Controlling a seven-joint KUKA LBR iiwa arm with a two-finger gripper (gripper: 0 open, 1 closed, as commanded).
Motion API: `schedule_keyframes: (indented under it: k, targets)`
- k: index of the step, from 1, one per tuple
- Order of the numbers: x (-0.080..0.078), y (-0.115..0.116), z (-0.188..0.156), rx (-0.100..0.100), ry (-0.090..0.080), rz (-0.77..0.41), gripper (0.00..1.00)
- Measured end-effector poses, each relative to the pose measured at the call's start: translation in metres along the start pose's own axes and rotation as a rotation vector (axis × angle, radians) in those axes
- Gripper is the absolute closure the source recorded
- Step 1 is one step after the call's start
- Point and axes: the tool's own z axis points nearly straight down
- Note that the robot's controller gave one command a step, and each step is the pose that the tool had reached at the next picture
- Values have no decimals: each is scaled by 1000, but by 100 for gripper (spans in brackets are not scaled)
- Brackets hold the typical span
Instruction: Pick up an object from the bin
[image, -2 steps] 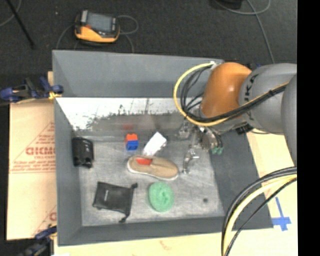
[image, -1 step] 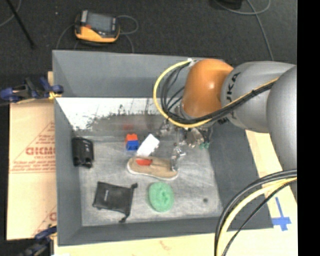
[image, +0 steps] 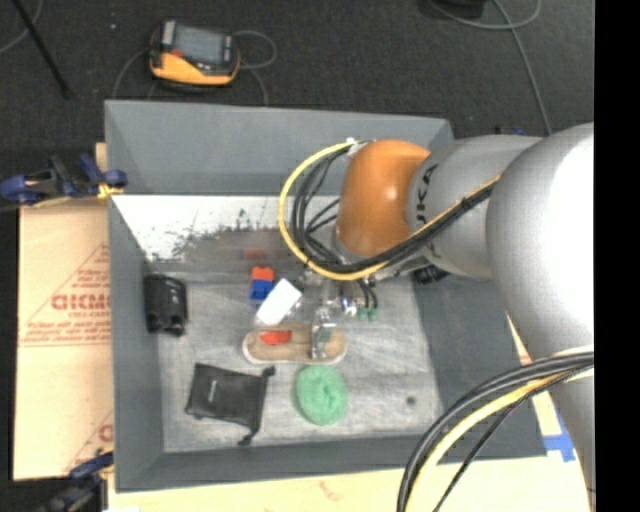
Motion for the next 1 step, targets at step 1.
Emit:
schedule_keyframes:
  k: [1]
  targets:
    - [15, -42, 7, -23, -10, -163, 100]
